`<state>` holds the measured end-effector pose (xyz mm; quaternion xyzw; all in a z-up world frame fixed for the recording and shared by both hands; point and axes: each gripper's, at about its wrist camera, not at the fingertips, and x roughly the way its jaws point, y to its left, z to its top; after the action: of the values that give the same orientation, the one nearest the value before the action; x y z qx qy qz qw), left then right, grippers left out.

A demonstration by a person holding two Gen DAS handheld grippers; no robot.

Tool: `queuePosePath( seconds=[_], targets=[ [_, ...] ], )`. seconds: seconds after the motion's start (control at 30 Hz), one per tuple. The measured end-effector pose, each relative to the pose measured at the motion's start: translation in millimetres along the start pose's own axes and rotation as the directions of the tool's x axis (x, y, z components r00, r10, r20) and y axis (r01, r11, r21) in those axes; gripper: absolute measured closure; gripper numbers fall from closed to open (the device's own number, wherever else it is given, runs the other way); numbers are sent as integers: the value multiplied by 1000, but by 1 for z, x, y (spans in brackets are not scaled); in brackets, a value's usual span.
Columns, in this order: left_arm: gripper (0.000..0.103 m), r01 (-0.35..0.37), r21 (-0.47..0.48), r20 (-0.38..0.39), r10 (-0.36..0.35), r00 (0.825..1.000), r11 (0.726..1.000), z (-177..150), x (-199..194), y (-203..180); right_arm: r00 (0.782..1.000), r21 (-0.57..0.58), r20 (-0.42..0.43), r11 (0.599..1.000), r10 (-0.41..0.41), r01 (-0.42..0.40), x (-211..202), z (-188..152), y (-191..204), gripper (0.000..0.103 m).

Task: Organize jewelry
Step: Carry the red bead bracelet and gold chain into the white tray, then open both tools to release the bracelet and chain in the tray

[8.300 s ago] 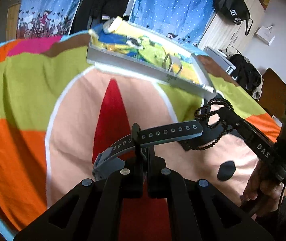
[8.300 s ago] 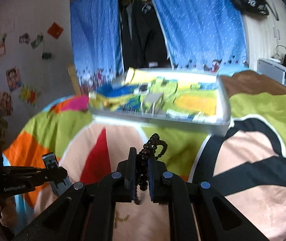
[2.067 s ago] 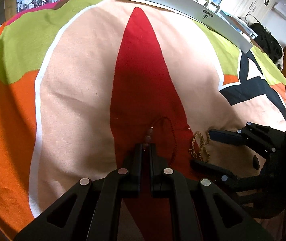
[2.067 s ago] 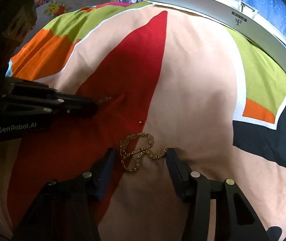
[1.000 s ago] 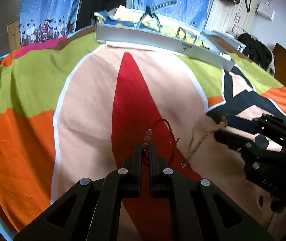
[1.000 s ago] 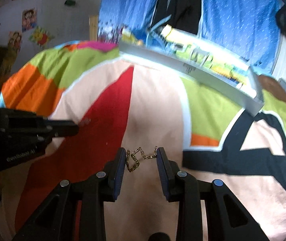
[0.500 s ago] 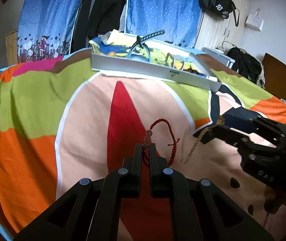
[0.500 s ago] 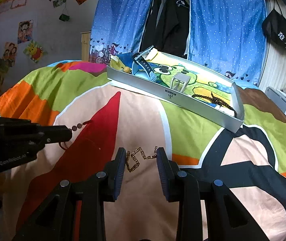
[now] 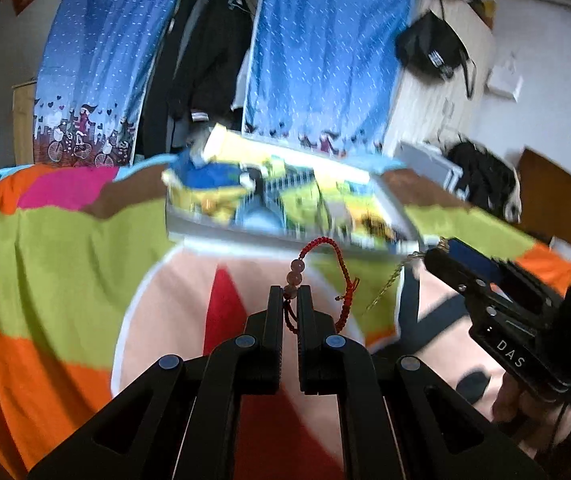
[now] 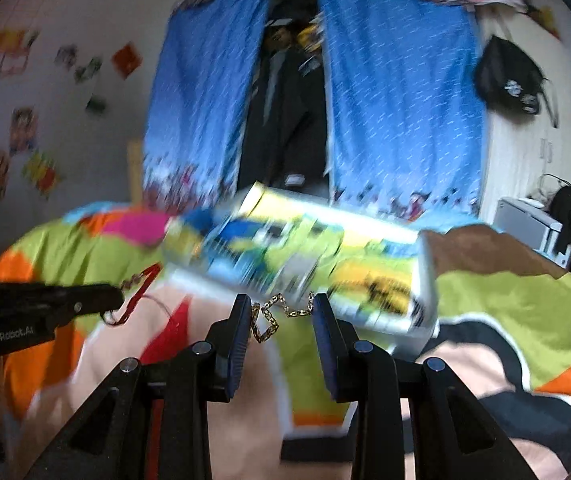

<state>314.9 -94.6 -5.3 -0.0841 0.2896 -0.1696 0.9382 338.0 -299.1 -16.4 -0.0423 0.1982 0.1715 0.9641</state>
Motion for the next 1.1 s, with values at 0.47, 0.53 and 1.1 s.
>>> queuePosePath(
  seconds=[0.47,0.53,1.1],
  targets=[
    [99,-36,6,-27,36,999,999,97,105,-28,994,242,66,968,-88,69,70,36,-97,73],
    [99,-47,-21,-92,45,995,999,95,132,-28,995,263,37,961,-97,84,75,28,-107,73],
    [98,-189,-41,-226,175,958,981,82,188,-26,986,311,-161,945,-48,97,110,-8,-123,71]
  ],
)
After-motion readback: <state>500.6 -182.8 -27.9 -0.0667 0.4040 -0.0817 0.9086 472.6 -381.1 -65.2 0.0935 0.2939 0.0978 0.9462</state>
